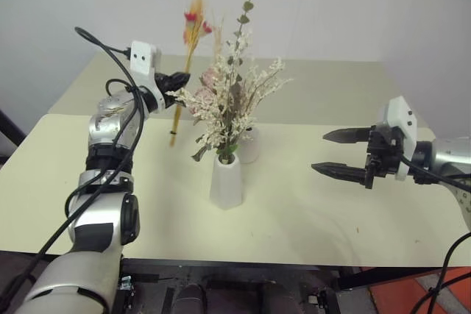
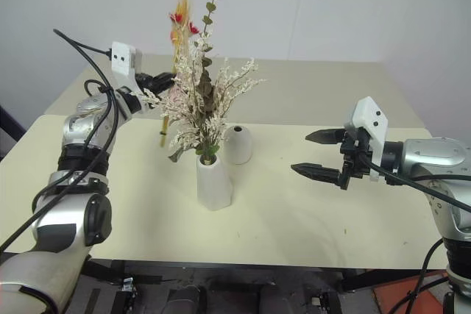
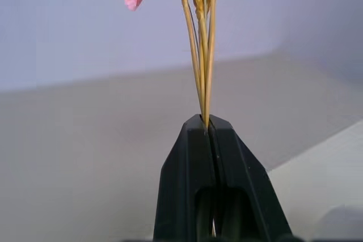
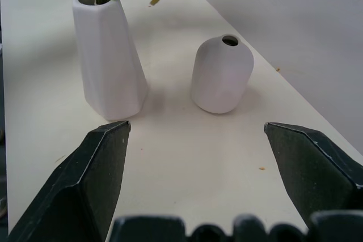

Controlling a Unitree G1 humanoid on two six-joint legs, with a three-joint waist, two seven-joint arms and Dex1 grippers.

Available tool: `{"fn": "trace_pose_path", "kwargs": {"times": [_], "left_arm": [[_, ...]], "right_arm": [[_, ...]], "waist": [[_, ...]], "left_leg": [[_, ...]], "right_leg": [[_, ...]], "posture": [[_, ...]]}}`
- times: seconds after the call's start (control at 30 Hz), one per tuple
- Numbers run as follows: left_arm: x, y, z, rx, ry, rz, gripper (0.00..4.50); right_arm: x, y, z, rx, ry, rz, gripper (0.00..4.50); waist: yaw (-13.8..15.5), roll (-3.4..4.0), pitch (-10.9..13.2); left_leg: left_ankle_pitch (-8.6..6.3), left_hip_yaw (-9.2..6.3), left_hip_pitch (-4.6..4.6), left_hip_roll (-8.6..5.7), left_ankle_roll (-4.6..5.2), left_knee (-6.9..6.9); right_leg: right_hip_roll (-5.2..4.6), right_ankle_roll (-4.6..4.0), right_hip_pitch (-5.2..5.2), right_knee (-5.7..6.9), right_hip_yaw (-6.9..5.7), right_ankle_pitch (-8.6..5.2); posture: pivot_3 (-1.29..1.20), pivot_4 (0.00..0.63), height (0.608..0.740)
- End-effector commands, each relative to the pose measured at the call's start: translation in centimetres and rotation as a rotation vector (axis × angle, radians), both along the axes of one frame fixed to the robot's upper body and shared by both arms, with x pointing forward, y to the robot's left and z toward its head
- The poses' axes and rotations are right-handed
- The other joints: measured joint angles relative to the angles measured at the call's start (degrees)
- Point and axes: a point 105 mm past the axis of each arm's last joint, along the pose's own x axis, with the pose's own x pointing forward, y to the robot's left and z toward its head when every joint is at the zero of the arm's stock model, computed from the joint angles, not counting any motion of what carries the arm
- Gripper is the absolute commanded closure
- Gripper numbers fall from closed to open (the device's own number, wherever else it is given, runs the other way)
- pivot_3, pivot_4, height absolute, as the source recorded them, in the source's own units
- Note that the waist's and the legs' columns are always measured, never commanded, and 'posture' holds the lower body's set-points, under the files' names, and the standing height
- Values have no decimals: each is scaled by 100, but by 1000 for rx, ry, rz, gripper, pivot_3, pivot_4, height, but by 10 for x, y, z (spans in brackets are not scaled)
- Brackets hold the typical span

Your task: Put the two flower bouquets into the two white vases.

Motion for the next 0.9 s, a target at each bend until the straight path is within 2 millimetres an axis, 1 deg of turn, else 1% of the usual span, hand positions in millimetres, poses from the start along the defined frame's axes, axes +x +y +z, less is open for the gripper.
{"fn": "trace_pose_path", "kwargs": {"times": [0.03,0.17,0.43,0.57,0.67,0.77,0.9], "left_arm": [[-17,-12,39,-88,-151,-128,4475],[-23,-26,57,-169,-212,-218,4475],[-27,-61,77,-226,-263,-357,4475],[-28,-79,75,-233,-258,-407,4475],[-29,-89,75,-247,-255,-436,4475],[-29,-95,71,-243,-247,-454,4475],[-29,-98,69,-243,-242,-464,4475]], "right_arm": [[-1,-1,14,11,-50,-9,0],[-3,-1,14,15,-54,-18,0],[-5,-3,15,23,-61,-39,0],[-6,-3,15,30,-63,-47,0],[-8,-3,15,33,-64,-55,0],[-9,-4,15,37,-64,-61,0],[-10,-4,13,41,-63,-67,0]], "waist": [[-5,0,0],[-22,0,0],[-20,0,0],[-45,0,0],[-52,0,0],[-65,0,0],[-70,0,0]], "left_leg": [[0,0,0,0,0,0],[0,-1,1,0,0,1],[0,-1,1,-3,0,3],[0,-2,2,-3,0,5],[0,-2,2,-3,0,4],[0,-3,2,-3,0,4],[0,-2,4,-3,0,4]], "right_leg": [[0,0,0,1,0,0],[1,0,1,2,0,0],[-1,4,4,-1,1,0],[0,13,5,-1,1,-5],[0,12,5,-2,2,-5],[0,12,5,-1,3,-5],[0,22,5,0,3,-11]], "posture": [[0,150,740],[0,150,740],[0,150,740],[0,150,740],[0,150,740],[0,150,740],[0,150,740]]}}
